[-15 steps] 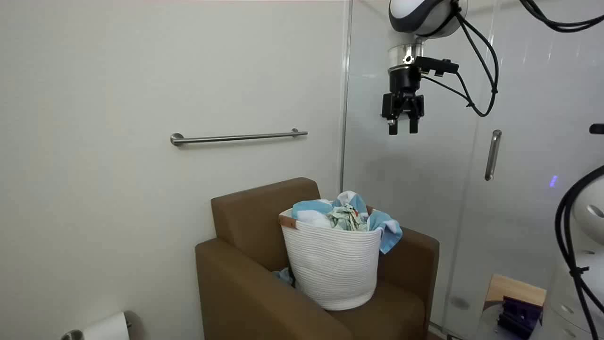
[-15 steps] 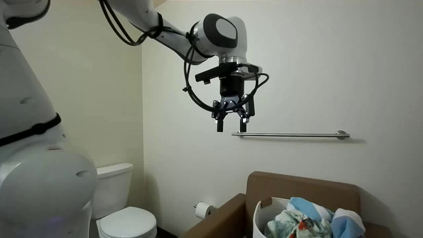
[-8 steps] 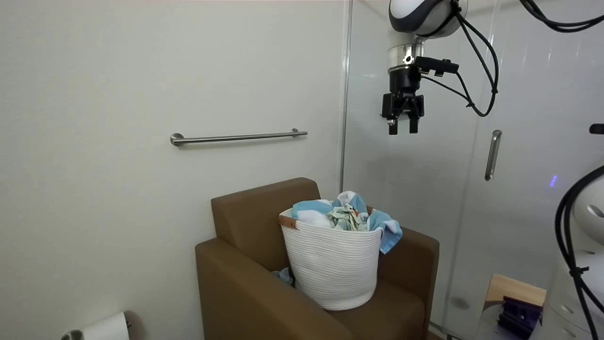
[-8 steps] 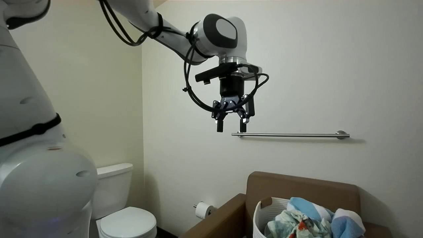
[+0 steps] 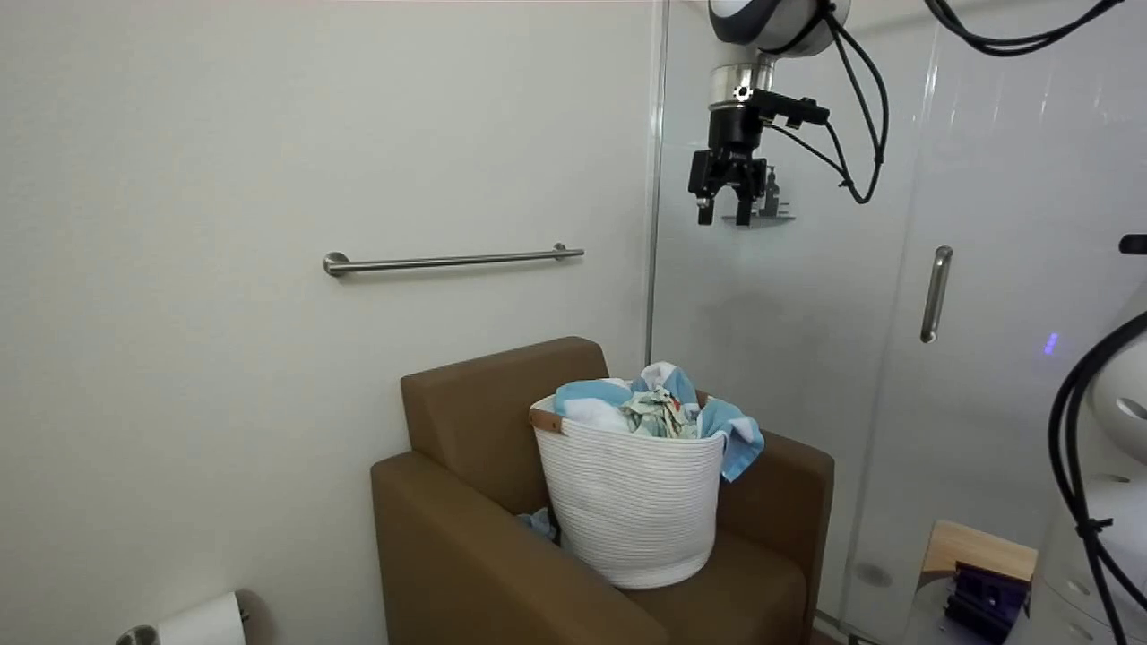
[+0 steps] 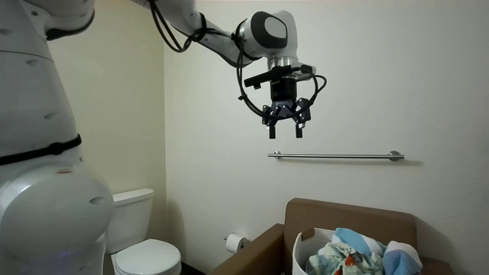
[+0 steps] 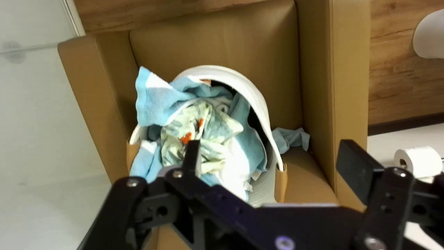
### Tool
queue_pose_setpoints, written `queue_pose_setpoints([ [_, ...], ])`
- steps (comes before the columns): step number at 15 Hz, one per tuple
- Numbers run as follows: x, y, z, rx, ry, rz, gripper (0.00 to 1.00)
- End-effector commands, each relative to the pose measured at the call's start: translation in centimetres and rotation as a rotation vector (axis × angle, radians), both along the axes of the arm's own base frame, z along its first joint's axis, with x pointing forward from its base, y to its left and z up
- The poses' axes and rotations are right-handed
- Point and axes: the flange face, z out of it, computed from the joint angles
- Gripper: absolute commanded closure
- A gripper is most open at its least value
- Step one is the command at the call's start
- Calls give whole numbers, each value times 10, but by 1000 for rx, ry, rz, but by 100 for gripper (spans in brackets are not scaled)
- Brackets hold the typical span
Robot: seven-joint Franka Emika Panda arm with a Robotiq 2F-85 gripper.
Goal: Remove the smaller towel from the hamper and put it on the armrest
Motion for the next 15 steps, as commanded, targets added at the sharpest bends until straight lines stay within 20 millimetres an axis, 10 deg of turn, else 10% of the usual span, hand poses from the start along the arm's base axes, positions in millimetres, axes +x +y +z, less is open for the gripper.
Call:
queue_pose_setpoints([
  [1, 56, -31, 15, -2, 0, 66, 0],
  [8, 122, -89, -42, 94, 223, 219, 0],
  [11, 163, -80, -81, 111, 295, 204, 0],
  [12, 141, -80, -69, 85, 267, 193, 0],
  [15, 167, -76, -95, 88, 303, 213, 0],
])
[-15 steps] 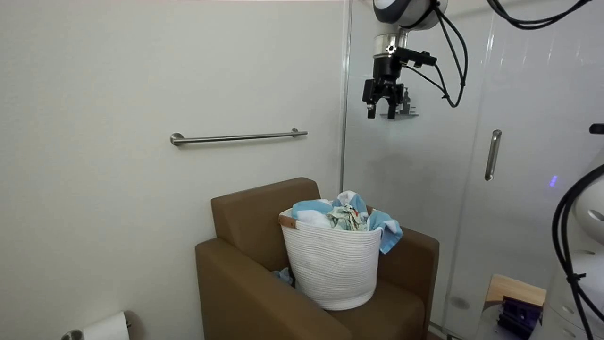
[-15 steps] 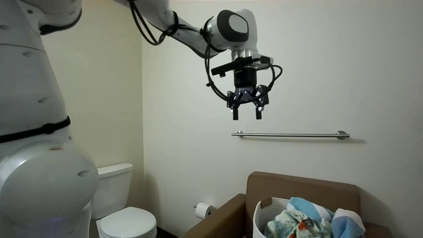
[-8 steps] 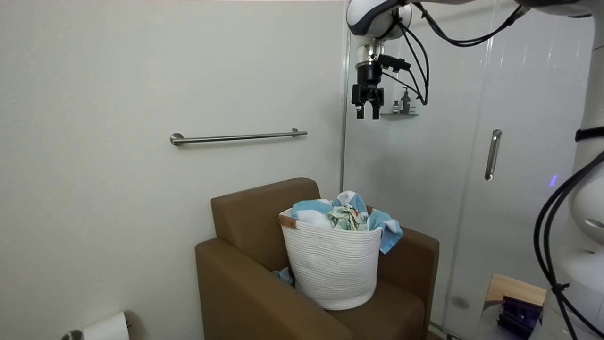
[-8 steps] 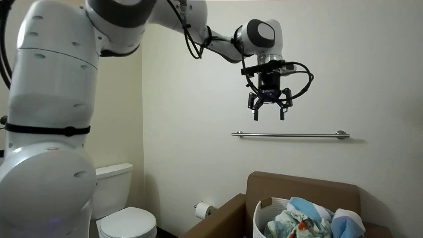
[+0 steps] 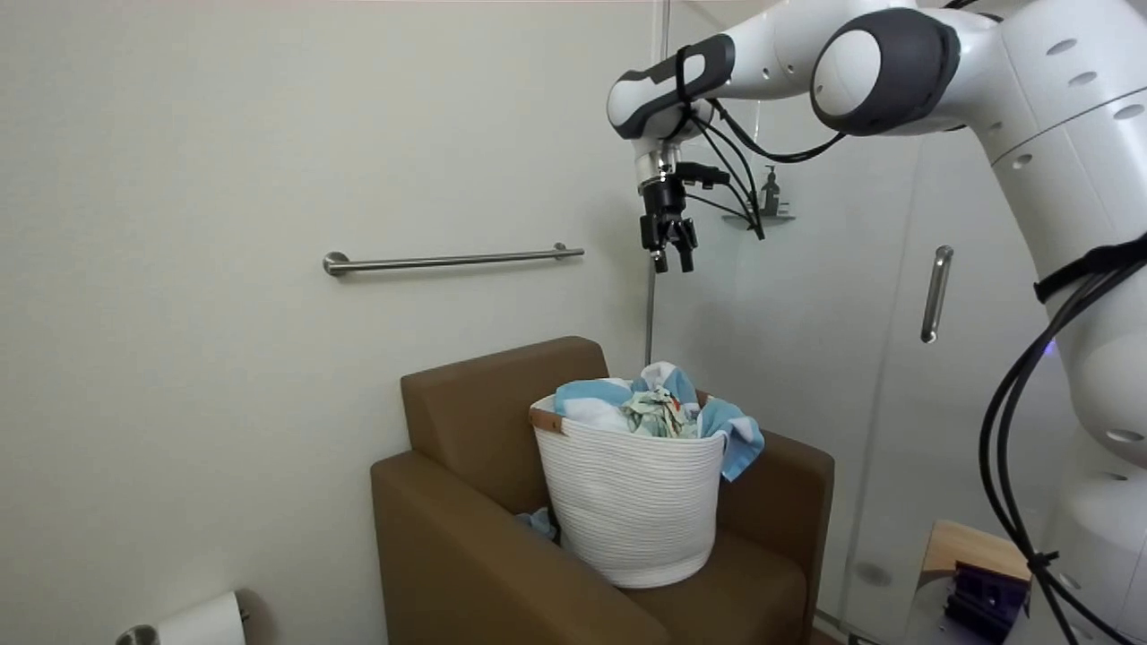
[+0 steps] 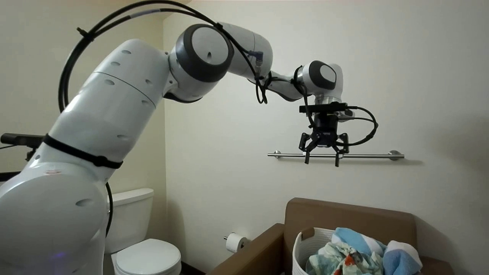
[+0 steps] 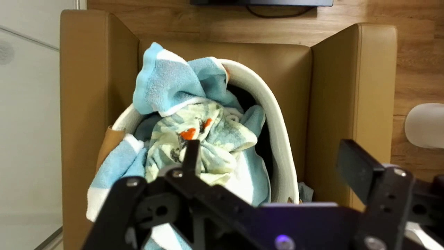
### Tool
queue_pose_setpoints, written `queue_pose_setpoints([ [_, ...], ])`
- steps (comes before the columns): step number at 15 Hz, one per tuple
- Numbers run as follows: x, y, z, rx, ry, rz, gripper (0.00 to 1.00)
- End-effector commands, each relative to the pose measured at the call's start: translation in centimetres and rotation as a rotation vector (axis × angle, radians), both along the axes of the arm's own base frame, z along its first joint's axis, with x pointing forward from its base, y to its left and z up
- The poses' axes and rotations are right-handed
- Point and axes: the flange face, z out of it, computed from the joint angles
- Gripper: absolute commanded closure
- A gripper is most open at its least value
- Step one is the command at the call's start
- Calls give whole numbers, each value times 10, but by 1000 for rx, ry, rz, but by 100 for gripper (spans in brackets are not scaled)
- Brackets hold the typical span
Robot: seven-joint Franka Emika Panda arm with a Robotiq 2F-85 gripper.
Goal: Remove the smaller towel from the hamper and put it on the armrest
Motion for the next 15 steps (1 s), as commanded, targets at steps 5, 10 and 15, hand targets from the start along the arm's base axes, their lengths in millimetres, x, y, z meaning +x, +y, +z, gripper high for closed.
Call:
queue_pose_setpoints([
  [5, 4, -4, 3, -4, 2, -9, 0],
  [10, 25, -49, -63, 13, 56, -9, 0],
  [15, 20, -97, -148, 65, 156, 59, 0],
])
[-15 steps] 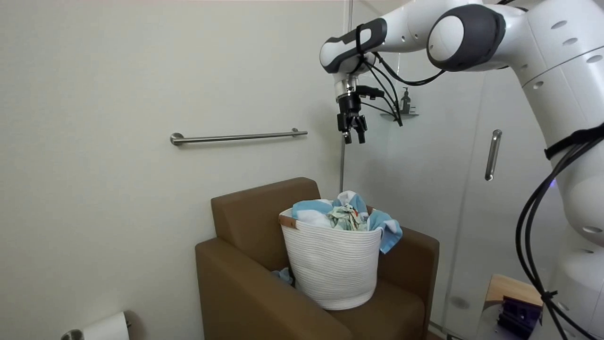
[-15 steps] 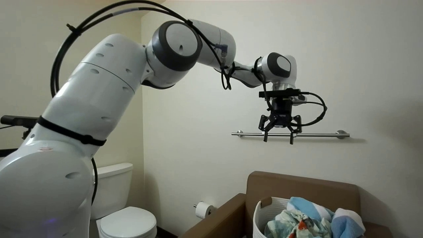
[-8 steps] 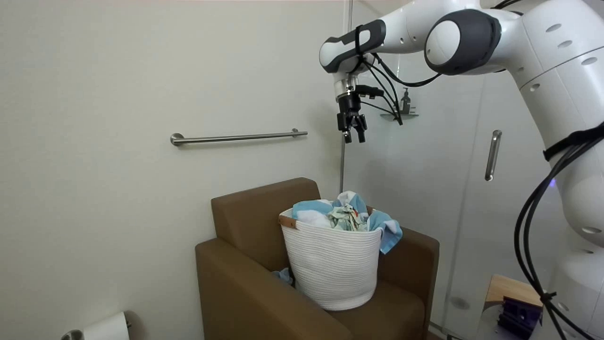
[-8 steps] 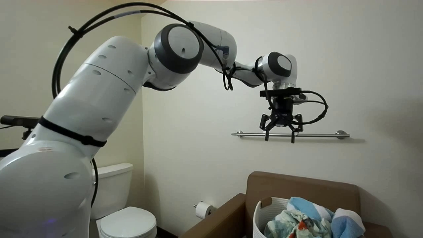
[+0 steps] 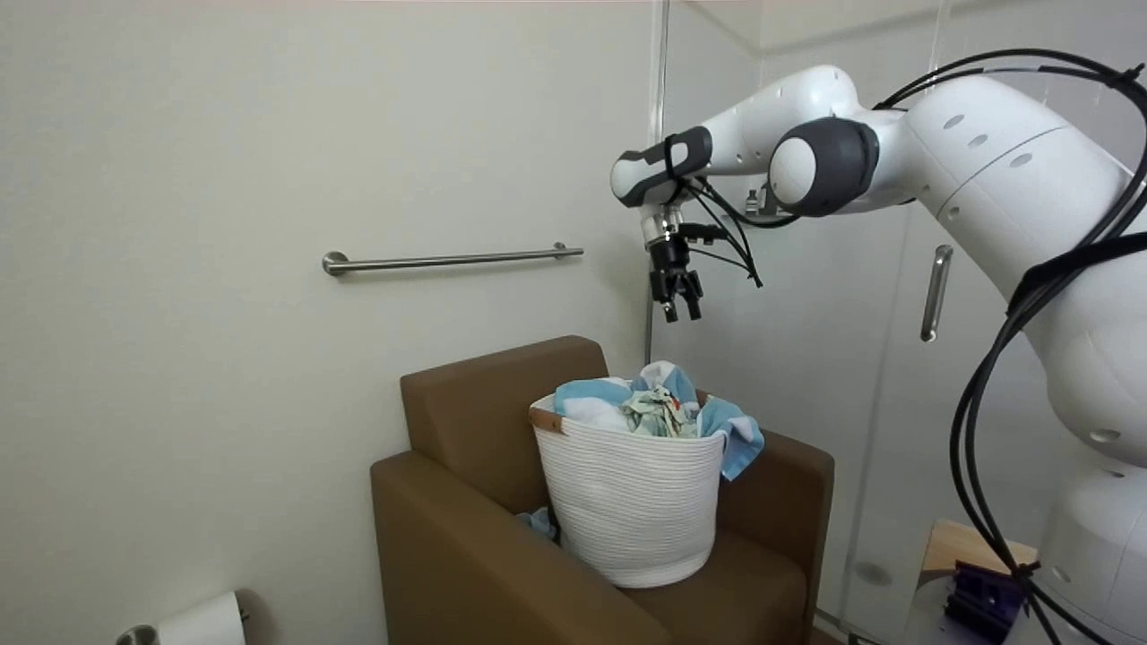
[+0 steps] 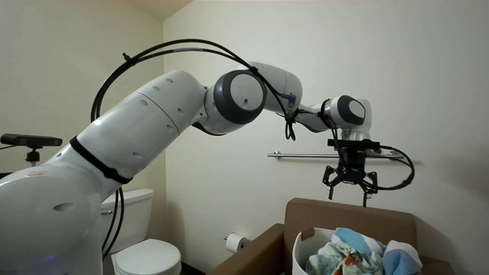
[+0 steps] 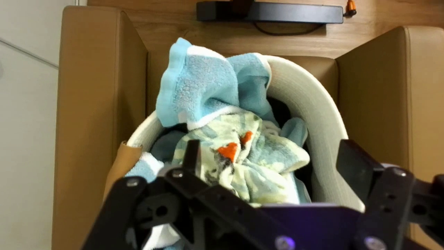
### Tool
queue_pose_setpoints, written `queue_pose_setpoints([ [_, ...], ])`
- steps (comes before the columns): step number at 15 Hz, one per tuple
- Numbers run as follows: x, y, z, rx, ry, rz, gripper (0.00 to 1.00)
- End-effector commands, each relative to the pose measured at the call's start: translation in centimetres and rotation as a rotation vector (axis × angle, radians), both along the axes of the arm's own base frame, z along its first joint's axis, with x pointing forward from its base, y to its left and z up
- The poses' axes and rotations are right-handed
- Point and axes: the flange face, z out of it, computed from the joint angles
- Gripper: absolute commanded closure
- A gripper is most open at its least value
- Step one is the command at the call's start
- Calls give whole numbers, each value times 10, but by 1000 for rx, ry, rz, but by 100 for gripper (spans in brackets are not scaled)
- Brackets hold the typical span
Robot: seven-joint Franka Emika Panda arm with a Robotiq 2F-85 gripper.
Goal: Remove the smaller towel from the hamper and put it on the armrest
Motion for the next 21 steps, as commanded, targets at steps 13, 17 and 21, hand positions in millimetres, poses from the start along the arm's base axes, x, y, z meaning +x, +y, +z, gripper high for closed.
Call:
queue_pose_setpoints([
  [13, -46, -98, -117, 45, 153, 91, 0],
  [17, -19, -85, -130, -54, 98, 149, 0],
  [21, 32, -40, -178, -163, -31, 262, 0],
])
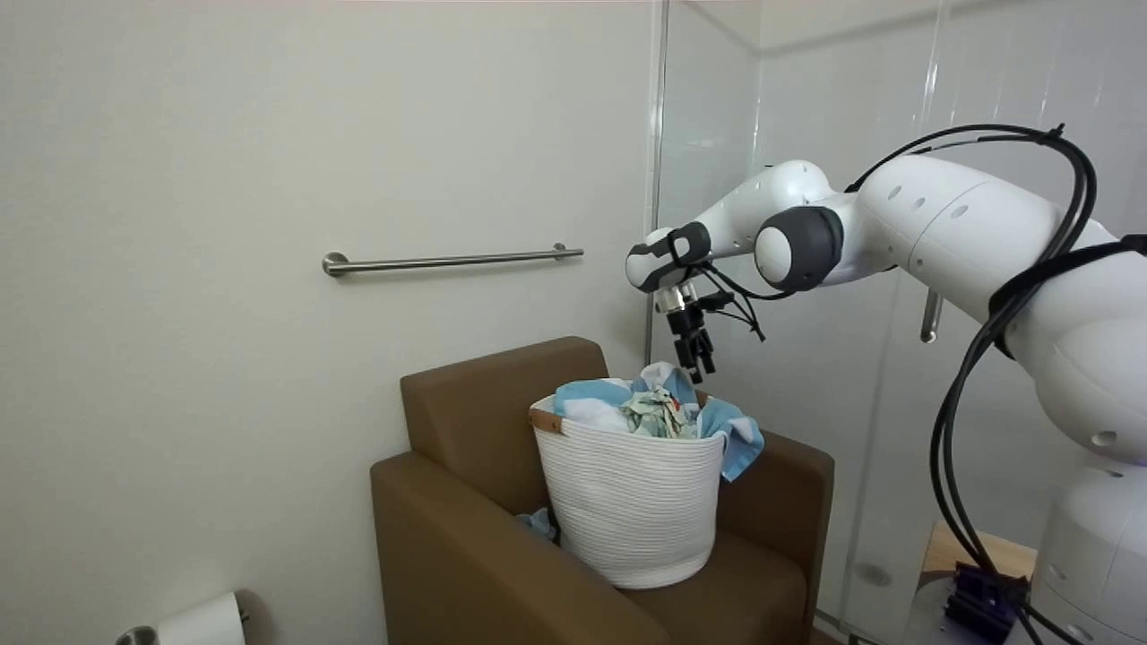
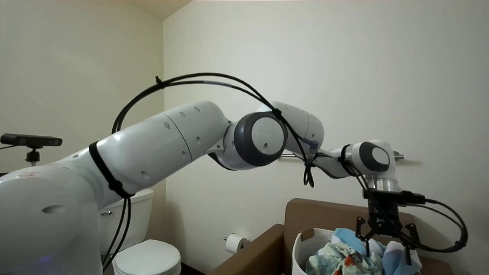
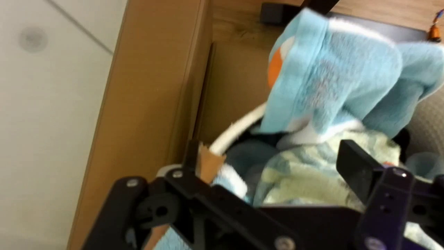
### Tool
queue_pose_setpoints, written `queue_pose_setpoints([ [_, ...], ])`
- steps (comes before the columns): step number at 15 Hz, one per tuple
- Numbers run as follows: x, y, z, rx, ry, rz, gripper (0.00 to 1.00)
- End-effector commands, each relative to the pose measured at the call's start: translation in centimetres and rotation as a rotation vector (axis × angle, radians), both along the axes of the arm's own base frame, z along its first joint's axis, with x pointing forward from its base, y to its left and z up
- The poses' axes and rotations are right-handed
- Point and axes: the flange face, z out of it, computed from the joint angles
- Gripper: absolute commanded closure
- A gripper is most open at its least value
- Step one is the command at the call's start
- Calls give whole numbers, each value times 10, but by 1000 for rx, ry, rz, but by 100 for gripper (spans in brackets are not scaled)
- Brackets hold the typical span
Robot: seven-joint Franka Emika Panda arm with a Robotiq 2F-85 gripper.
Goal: Remove the smaller towel from the hamper and put it on the armrest
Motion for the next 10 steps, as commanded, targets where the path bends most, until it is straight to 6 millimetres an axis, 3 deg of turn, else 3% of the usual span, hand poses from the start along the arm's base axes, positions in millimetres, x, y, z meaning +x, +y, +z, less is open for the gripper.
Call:
queue_pose_setpoints([
  [1, 39, 45, -43, -98, -77, 105, 0],
  [4, 54, 68, -74, -145, -162, 192, 0],
  [10, 52, 82, -82, -178, -203, 373, 0],
])
